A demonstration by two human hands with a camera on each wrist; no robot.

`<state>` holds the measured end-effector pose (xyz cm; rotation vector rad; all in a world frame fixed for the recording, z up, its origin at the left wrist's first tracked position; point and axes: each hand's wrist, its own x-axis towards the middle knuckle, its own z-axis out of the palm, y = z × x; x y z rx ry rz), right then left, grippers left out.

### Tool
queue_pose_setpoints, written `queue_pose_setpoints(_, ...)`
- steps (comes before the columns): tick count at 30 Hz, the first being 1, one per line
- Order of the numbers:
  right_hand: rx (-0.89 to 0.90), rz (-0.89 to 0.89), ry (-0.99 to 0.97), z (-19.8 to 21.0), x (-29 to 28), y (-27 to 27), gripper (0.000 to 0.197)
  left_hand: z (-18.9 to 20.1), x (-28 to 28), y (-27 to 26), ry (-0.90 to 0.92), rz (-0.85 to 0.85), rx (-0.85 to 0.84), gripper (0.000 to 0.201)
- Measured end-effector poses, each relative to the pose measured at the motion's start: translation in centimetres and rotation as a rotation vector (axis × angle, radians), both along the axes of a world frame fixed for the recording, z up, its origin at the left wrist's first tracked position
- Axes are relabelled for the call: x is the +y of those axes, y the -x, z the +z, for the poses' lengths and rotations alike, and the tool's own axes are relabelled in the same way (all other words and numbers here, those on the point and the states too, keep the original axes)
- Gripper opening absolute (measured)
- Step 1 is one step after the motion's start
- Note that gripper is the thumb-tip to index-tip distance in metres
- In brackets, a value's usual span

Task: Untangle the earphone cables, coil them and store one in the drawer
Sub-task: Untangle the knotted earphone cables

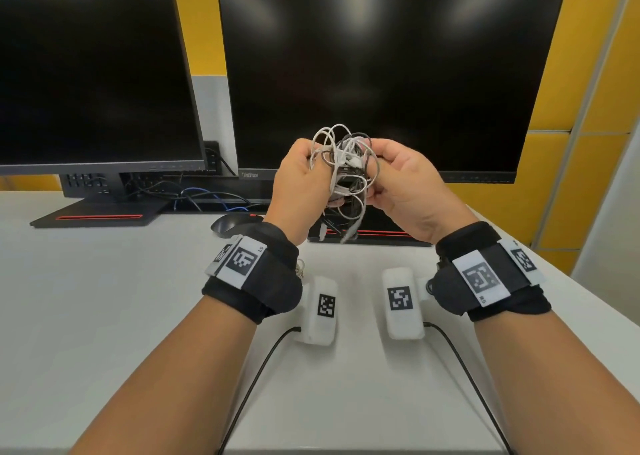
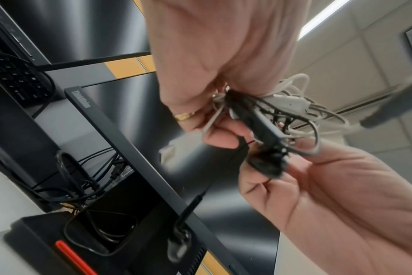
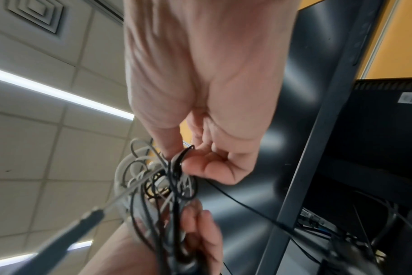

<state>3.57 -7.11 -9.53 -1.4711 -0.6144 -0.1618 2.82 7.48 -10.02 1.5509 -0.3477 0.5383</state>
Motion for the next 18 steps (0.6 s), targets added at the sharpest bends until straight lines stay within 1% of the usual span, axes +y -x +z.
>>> queue_pose_setpoints(1, 0.011, 0.009, 0.022, 0.0, -0.1, 0.05, 0.022, -0.08, -0.01, 0.05, -0.001, -0.01, -0.004, 0.012)
queue_pose_setpoints(3, 0.019, -0.012, 0.069, 0.14, -0.34, 0.26, 0.017, -0.09, -0.02, 0.44, -0.011, -0.043, -0.021, 0.003)
queue_pose_setpoints(6, -0.001, -0.112, 0.071, 0.23, -0.47, 0.4, 0.006, -0.06, 0.09, 0.35, -0.055, -0.047, -0.037, 0.008)
queue_pose_setpoints(10, -0.003, -0.203, -0.01, 0.15, -0.06, 0.21, 0.007, 0.01, 0.23, 0.18, -0.16, -0.042, -0.059, 0.016)
queue_pose_setpoints(14, -0.005, -0.254, 0.009, 0.06, 0.08, 0.0, 0.005, 0.21, 0.23, 0.78, -0.151, -0.116, -0.02, 0.023)
queue_pose_setpoints(16, -0.039, -0.26, 0.002, 0.12, -0.02, 0.07, 0.007, 0.29, 0.2, 0.94, -0.166, -0.149, -0.021, 0.02)
queue_pose_setpoints(18, -0.062, -0.276, -0.002, 0.28, -0.08, 0.23, 0.007, 0.23, 0.14, 1.01, -0.2, -0.166, -0.025, 0.013)
